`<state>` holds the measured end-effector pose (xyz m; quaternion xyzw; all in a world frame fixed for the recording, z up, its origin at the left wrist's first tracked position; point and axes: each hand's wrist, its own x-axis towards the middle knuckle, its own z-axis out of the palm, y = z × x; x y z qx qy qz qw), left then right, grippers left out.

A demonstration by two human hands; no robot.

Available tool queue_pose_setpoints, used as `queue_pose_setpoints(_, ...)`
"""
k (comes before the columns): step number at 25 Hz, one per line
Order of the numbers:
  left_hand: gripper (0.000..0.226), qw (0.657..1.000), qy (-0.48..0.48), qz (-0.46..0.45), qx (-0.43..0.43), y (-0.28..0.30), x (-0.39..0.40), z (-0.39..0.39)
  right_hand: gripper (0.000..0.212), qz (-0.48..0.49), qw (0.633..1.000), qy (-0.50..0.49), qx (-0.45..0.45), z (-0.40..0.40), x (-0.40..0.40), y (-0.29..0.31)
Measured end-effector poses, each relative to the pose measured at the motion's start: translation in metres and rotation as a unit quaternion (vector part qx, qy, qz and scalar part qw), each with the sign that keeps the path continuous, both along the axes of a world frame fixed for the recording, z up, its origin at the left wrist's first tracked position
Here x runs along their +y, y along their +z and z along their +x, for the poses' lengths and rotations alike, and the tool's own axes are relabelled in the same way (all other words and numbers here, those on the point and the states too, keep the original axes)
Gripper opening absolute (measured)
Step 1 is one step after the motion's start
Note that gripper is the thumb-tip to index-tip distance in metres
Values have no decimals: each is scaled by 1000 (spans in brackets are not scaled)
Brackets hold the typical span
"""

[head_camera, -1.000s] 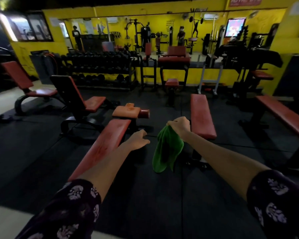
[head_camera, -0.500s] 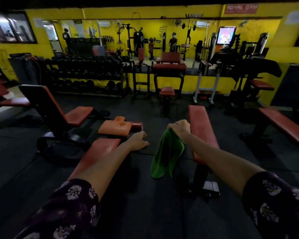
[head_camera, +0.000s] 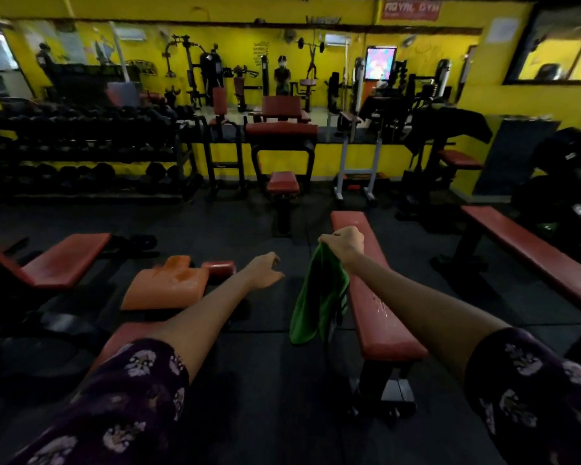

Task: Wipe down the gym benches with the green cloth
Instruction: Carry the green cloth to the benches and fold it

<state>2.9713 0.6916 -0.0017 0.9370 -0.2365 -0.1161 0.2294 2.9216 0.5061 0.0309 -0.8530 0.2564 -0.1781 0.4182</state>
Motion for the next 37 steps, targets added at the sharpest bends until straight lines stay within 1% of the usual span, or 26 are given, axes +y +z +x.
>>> queue_pose_setpoints(2,46,1000,-22,-3,0,3,-29,43,47,-7,1000,-17,3,29,-23,4)
queue_pose_setpoints(3,46,999,-35,-4,-1,8,-43,62,48,-8,999,-32,5,43,-34,8)
queue_pose_setpoints(5,46,998,-63,-7,6,15,-69,96,46,-8,998,-63,3,66,-53,15)
queue_pose_setpoints(9,47,995,-100,-20,18,19,-119,139,41,36,991,-130,-15,96,-87,13)
queue_pose_setpoints(12,45,990,-135,-9,31,7,-152,151,43,61,982,-175,-14,105,-112,1)
queue_pose_setpoints(15,43,987,-151,-15,48,-5,-177,155,34,64,977,-202,-1,110,-132,-7)
queue_pose_setpoints(19,41,980,-184,-27,77,-13,-202,151,28,65,973,-219,4,109,-159,-14)
queue_pose_setpoints(21,46,974,-195,-40,110,-20,-214,150,28,75,970,-231,4,109,-170,-17)
queue_pose_setpoints(23,52,958,-223,-69,168,-25,-223,138,28,100,963,-251,7,107,-176,-18)
queue_pose_setpoints(24,54,948,-246,-88,180,-26,-226,130,27,135,953,-270,-4,106,-178,-18)
queue_pose_setpoints(25,55,941,-268,-109,176,-28,-229,122,23,196,937,-290,-22,105,-179,-19)
queue_pose_setpoints(26,56,939,-280,-123,160,-29,-232,115,19,274,910,-306,-50,105,-176,-18)
queue_pose_setpoints(27,60,942,-275,-140,131,-32,-235,111,18,353,878,-314,-78,105,-172,-17)
queue_pose_setpoints(28,65,949,-259,-150,96,-36,-240,111,19,410,850,-316,-100,107,-169,-17)
queue_pose_setpoints(30,76,961,-222,-150,65,-38,-245,111,20,460,818,-322,-126,109,-167,-12)
queue_pose_setpoints(32,86,971,-209,-107,36,-37,-247,108,24,481,799,-330,-146,108,-169,-7)
queue_pose_setpoints(33,86,974,-210,-82,1,-35,-248,105,27,487,793,-333,-151,106,-172,-6)
queue_pose_setpoints(34,80,973,-213,-81,-35,-37,-249,105,30,495,787,-335,-155,104,-175,-5)
queue_pose_setpoints(35,67,971,-208,-101,-53,-38,-249,106,32,502,782,-336,-156,103,-178,-5)
queue_pose_setpoints(36,49,970,-196,-134,-58,-41,-249,108,31,507,778,-336,-156,101,-180,-5)
queue_pose_setpoints(37,30,970,-171,-170,-44,-46,-248,113,30,509,776,-335,-160,100,-182,-4)
